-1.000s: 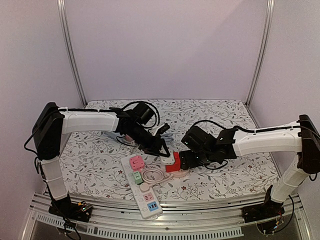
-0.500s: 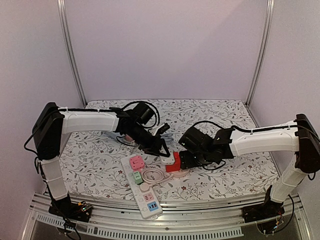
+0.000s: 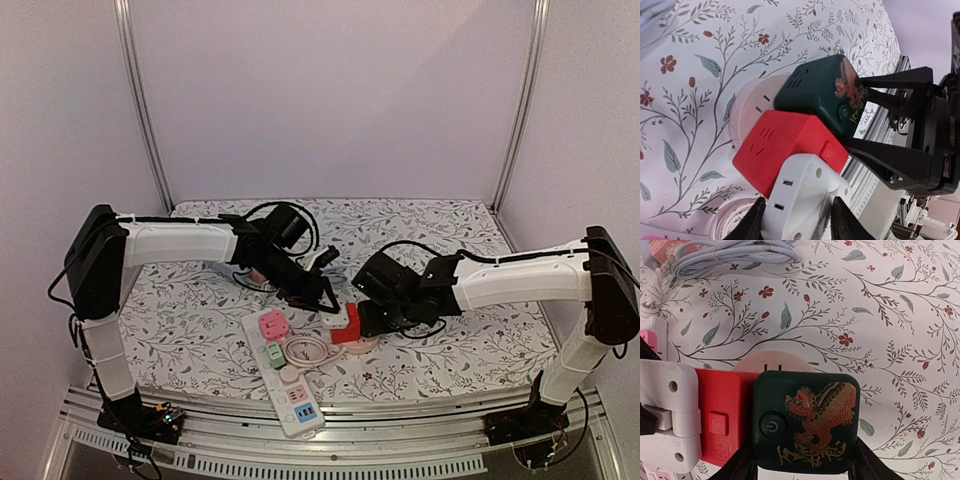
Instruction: Pull the plug off the socket
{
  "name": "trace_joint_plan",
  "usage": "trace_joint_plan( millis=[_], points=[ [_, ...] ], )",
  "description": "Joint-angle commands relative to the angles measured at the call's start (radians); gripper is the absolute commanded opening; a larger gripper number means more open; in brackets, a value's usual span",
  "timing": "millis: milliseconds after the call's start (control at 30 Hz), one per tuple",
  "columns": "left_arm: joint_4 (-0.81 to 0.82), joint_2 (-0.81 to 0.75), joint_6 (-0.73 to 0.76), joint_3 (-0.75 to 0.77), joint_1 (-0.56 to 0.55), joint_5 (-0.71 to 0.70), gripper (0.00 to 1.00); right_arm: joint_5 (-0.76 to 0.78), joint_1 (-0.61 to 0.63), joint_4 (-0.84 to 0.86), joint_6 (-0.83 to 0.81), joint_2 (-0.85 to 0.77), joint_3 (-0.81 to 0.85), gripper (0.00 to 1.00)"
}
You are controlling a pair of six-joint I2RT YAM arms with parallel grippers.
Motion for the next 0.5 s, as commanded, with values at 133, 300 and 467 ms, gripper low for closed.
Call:
trace_joint_plan(
  millis=[133, 300, 467],
  points=[
    [-0.067, 0.043, 0.026, -0.007, -0.013, -0.062, 0.41, 0.08, 0.045, -0.046, 0.011, 0.078, 0.097, 0.51],
    [-0.066, 0.044, 0.026, -0.01, -0.013, -0.063, 0.4, 0.072, 0.038, -0.022, 0.019, 0.055, 0.069, 0.49],
    [-0.066, 0.046, 0.026, -0.009, -0.013, -0.063, 0.4, -0.046, -0.019, 0.112, 0.042, -0.007, -0.037, 0.46]
  ],
)
